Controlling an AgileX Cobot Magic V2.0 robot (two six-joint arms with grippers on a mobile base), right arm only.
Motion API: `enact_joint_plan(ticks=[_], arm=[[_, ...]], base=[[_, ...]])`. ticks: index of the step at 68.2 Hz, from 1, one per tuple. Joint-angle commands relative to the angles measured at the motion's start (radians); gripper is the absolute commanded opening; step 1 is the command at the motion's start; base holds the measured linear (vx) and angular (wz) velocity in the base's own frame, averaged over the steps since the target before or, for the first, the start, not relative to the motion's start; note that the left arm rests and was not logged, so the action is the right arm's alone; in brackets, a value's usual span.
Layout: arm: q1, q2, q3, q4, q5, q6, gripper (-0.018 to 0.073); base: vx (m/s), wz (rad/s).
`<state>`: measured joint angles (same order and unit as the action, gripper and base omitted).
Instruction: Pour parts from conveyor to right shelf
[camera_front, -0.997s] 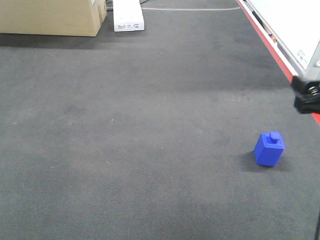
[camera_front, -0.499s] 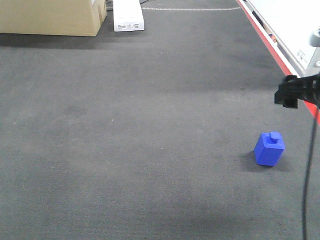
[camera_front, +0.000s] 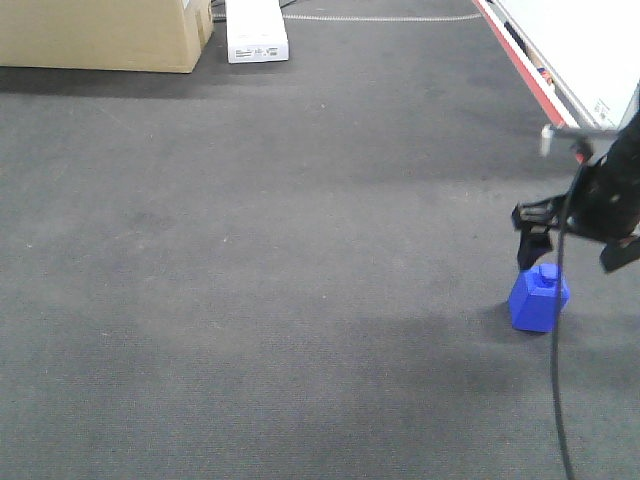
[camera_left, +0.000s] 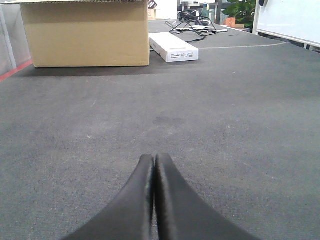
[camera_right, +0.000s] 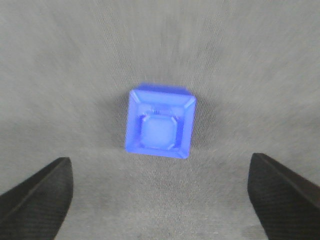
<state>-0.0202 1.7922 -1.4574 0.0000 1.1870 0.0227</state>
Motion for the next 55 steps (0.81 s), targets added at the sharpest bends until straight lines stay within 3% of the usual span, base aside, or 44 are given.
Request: enact_joint_plan(ticks=[1,39,48,55], arm=[[-0.008,-0.005,-0.033,0.000,-0.012,-0.012,0.0651],[-0.008,0.141,-0.040,0.012,-0.072,-0.011,0.0627],[-0.008,0.152,-0.040,0.008,-0.080,0.007,0.0535],[-0.008,0.153,-0.040,0.007,-0.085,0.006,0.0370]], base=[[0.00,0.00],[0.00,0.00],[0.00,0.00],[0.00,0.00]])
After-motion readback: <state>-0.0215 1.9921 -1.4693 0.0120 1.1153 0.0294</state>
